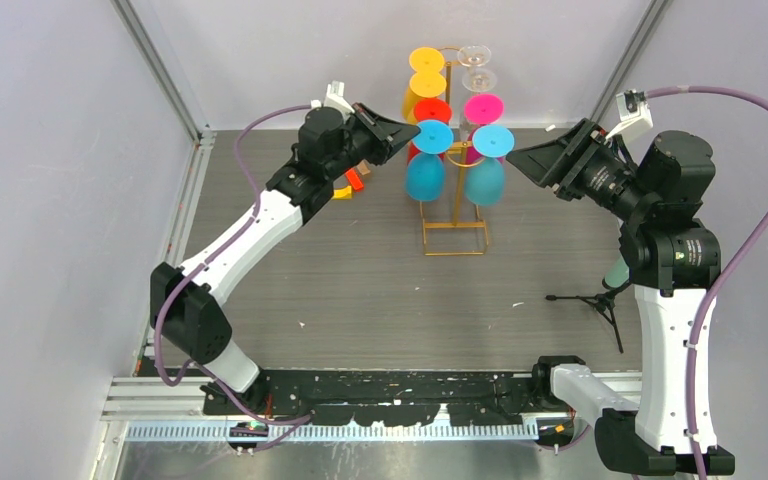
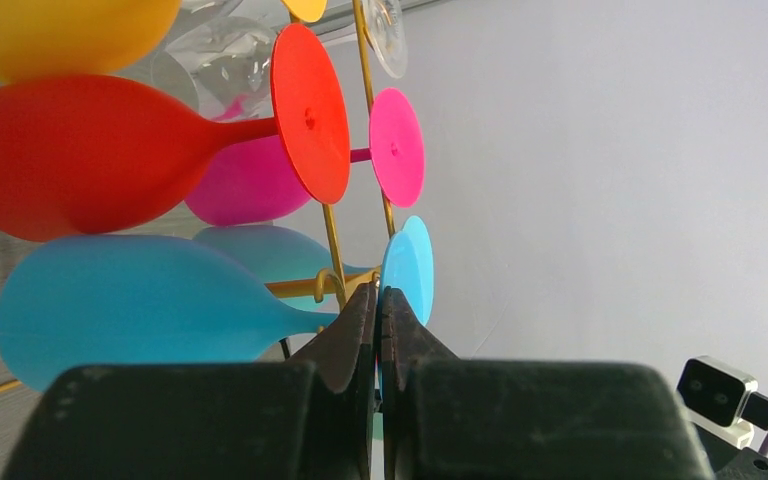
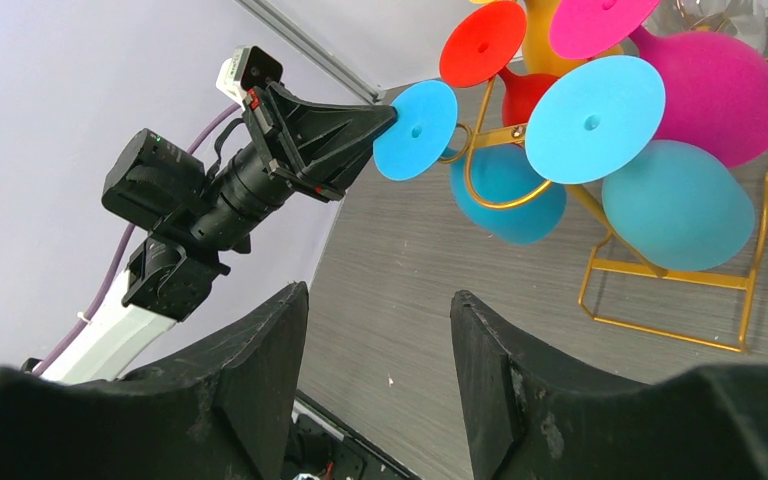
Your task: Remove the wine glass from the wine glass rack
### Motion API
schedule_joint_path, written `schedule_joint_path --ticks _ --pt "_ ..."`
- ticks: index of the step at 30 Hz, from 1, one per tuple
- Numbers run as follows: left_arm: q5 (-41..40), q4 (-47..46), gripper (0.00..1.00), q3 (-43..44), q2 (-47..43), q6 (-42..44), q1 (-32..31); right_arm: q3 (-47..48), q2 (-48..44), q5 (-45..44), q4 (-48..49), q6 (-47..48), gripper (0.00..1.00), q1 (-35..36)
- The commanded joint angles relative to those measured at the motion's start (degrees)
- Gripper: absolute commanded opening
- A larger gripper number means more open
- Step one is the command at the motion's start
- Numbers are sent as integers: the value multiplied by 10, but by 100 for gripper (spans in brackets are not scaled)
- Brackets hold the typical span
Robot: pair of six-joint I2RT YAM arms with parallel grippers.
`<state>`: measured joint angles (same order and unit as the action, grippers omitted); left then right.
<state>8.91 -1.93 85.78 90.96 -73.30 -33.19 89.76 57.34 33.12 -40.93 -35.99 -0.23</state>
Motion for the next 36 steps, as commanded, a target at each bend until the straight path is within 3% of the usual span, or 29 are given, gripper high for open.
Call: schedule_joint_path --ticks 1,15,24,30,36 --pt "16 -29 0 21 2 5 15 4 -9 -3 27 -1 60 -1" --pt "38 -27 0 22 3 7 37 -4 -6 1 36 2 63 -1" --pt "69 -94 0 -95 -124 -52 77 -31 -6 81 118 -44 67 2" --pt "42 -55 0 -132 -245 -50 78 -40 8 50 165 -70 68 109" --pt "38 -40 0 -153 -328 -70 78 -47 30 -74 163 -58 68 271"
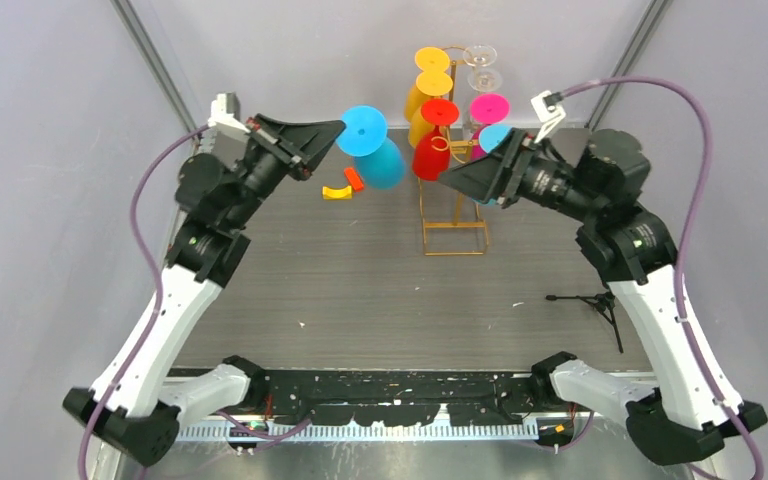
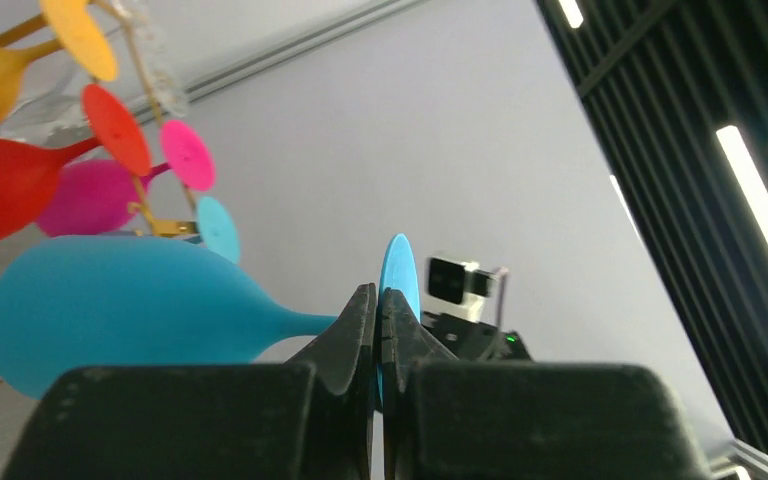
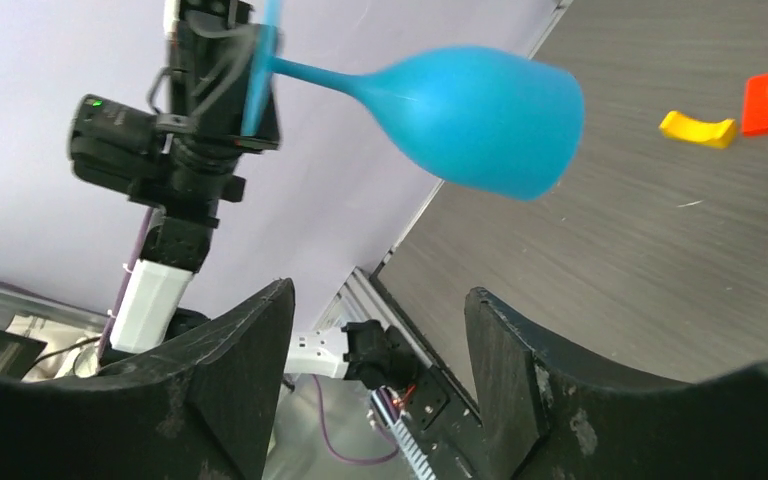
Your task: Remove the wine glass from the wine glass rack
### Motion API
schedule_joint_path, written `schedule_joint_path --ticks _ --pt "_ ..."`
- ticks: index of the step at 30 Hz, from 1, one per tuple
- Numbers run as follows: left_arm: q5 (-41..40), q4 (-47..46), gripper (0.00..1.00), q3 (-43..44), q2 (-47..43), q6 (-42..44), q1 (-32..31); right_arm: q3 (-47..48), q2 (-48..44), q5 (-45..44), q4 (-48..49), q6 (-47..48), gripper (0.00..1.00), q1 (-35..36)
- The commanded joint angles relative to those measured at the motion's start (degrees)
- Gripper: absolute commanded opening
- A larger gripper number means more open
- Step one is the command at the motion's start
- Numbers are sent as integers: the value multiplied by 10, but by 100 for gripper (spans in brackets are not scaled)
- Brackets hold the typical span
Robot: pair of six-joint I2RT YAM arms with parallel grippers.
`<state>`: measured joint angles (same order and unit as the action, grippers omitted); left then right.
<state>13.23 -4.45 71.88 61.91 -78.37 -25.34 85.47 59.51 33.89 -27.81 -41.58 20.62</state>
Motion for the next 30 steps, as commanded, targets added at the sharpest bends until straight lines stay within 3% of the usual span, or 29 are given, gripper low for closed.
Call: schedule_joint_path --ticks 1,6,10,19,26,30 --pt "-10 -12 0 -17 -48 -20 0 -15 6 -98 39 -5 71 73" --pt "-28 1 0 -31 -91 -56 0 -159 -66 -221 222 -118 80 113" --pt "-30 5 0 -23 -109 -97 0 -216 -81 -247 282 -169 82 118" --pt "-29 -123 0 -100 -126 -288 -1 -289 -70 -190 475 -268 85 127" --pt "-36 -131 0 -107 -128 -316 -1 -293 -55 -152 524 -290 85 134" --pt "-40 -146 0 -115 -125 -323 0 -309 -34 -114 651 -373 80 134"
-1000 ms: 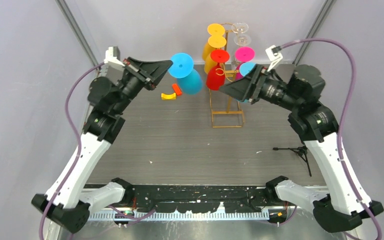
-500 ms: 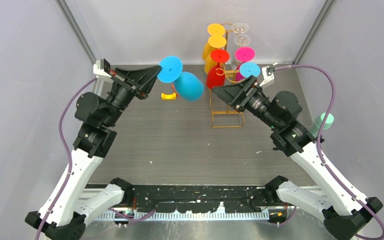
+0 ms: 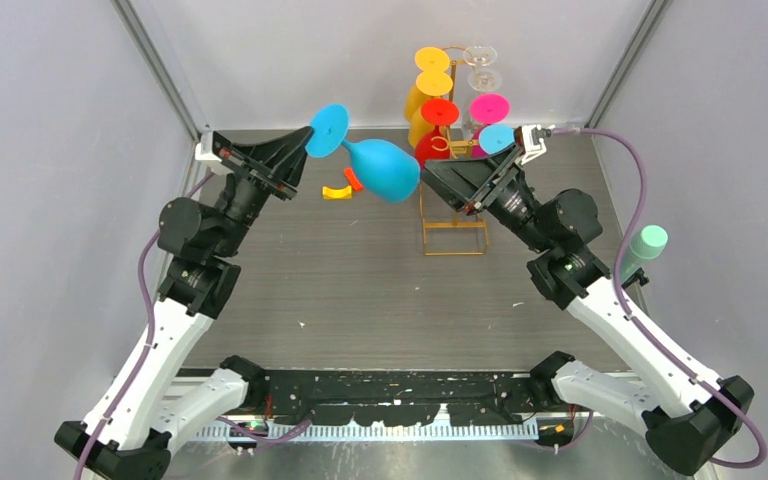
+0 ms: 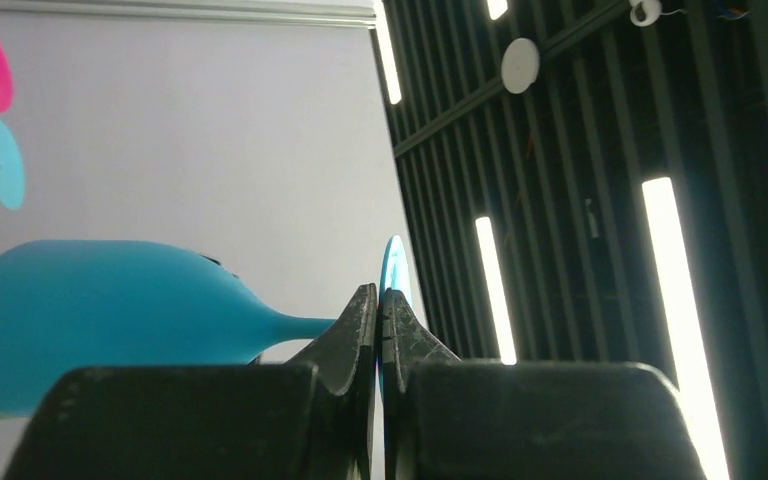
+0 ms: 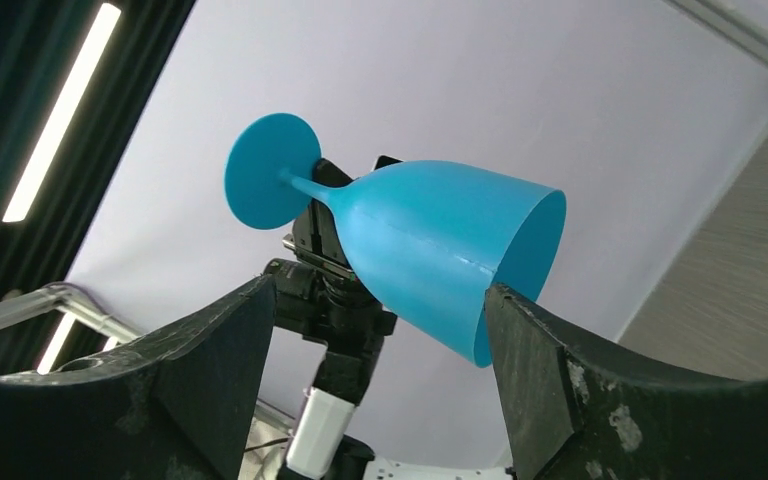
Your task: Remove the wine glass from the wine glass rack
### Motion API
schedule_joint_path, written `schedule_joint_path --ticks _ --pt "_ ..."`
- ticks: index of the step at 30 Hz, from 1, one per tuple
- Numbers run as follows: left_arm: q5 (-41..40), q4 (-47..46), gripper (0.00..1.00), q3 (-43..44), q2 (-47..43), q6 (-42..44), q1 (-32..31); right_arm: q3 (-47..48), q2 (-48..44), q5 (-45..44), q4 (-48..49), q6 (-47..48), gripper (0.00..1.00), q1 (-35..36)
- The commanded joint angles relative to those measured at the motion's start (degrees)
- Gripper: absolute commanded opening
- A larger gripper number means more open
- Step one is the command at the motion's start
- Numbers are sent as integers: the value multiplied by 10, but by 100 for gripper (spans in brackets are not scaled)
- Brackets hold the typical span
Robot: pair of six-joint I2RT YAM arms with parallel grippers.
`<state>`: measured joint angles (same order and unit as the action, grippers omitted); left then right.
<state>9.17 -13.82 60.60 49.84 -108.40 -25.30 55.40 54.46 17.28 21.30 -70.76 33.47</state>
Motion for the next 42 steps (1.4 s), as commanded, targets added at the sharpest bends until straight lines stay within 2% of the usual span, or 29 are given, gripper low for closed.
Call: schedule_joint_path --ticks 1,6,10,13,18,22,27,29,32,36,39,42 --pt "0 -66 0 -8 -2 -29 -1 -4 24 59 185 -88 79 5" --pt "11 -103 0 -5 24 -39 -1 15 32 67 122 -61 76 8" --pt "7 -88 0 9 24 -24 -1 16 0 -5 -15 17 77 10" --pt "2 -74 0 14 20 -13 -1 9 -33 -62 -61 53 79 10" --pt "2 -78 0 9 22 -20 -1 -10 -30 -52 3 35 81 10" --pt "3 -84 0 8 26 -22 -1 -10 9 14 101 -8 81 11" --pt "-6 -78 0 11 22 -11 -1 -10 35 40 174 -43 78 13" --pt "-17 -54 0 19 11 13 -1 -8 28 22 151 -29 77 13" --pt "-33 -20 0 30 -3 46 -1 0 6 -10 63 20 77 14" --pt "-41 -14 0 30 -10 53 -1 4 -25 -76 -28 59 77 14" --pt "-21 -18 0 36 -1 42 -1 1 -26 -105 -52 53 78 15" --pt "0 -37 0 36 10 21 -1 -10 1 -84 -12 28 78 15"
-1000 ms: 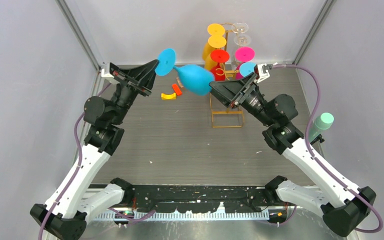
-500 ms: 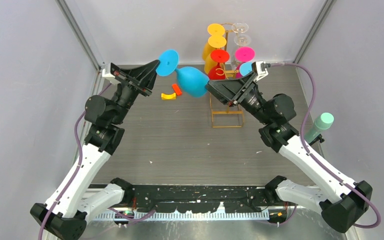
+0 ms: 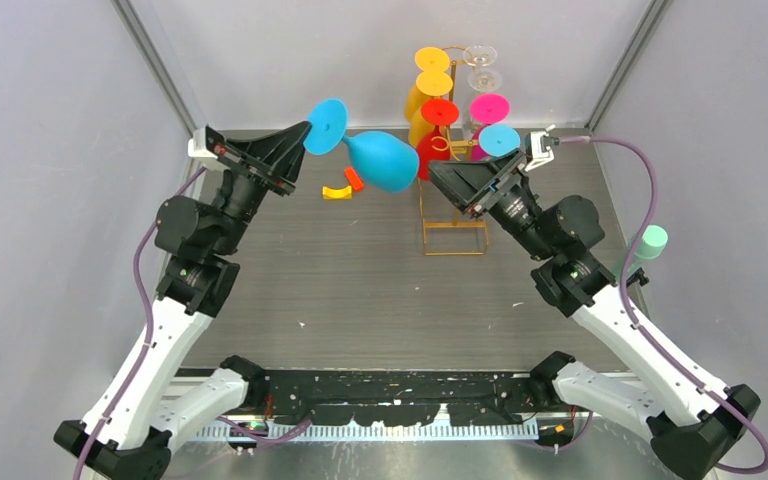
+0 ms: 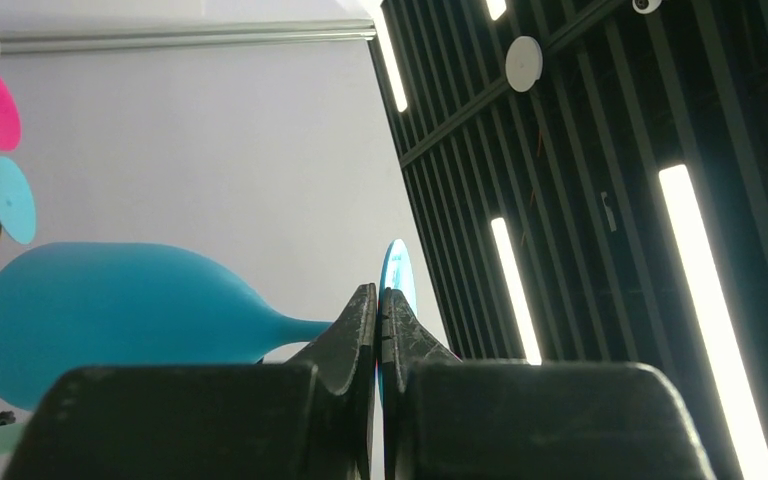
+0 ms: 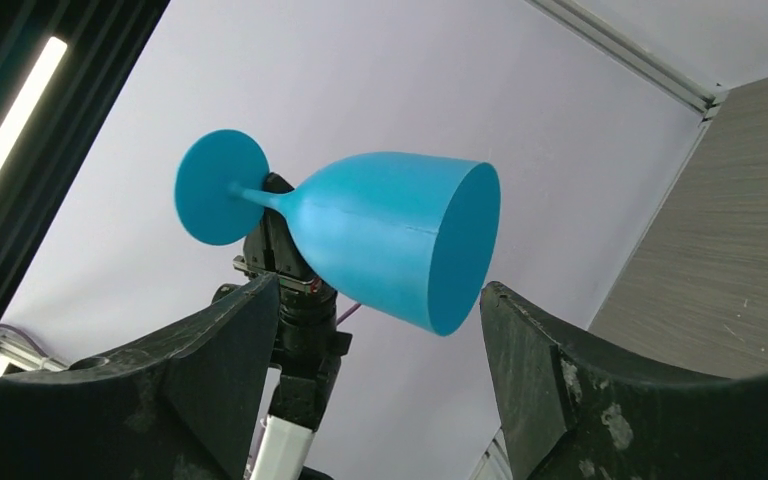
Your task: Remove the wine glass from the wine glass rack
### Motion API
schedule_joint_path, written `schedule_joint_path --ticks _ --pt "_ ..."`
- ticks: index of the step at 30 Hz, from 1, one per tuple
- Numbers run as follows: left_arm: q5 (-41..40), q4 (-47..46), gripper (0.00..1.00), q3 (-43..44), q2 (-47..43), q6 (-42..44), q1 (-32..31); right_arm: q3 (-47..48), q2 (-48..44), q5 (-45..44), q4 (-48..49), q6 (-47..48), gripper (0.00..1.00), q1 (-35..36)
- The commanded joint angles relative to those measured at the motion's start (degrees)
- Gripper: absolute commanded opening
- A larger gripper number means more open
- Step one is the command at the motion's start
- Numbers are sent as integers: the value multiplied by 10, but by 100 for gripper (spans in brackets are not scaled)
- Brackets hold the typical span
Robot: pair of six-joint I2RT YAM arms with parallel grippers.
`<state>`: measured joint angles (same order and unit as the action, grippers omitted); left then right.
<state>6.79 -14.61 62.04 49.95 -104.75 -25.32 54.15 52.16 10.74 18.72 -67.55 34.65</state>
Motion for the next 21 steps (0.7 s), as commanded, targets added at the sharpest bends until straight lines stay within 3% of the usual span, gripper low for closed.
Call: schedule_joint_path --ticks 1,6,10,12,16,19,20,21 --pt "28 -35 0 21 12 -23 -1 0 33 -12 49 -22 79 3" --pt "35 -43 0 2 14 -43 -1 -12 79 46 209 -72 78 15" --pt "26 -50 0 -14 12 -52 -1 -25 73 54 287 -77 69 23" --pt "24 -53 0 -21 13 -57 -1 -31 63 51 296 -74 58 23" --pt "24 -98 0 -37 24 -80 -1 -38 49 49 308 -78 26 24" --pt "31 -135 0 -41 35 -89 -1 -37 40 50 319 -90 14 24" --pt "34 -142 2 -40 37 -85 -1 -35 39 51 317 -93 5 24" --pt "37 -144 9 -40 38 -79 -1 -29 36 54 312 -92 3 25"
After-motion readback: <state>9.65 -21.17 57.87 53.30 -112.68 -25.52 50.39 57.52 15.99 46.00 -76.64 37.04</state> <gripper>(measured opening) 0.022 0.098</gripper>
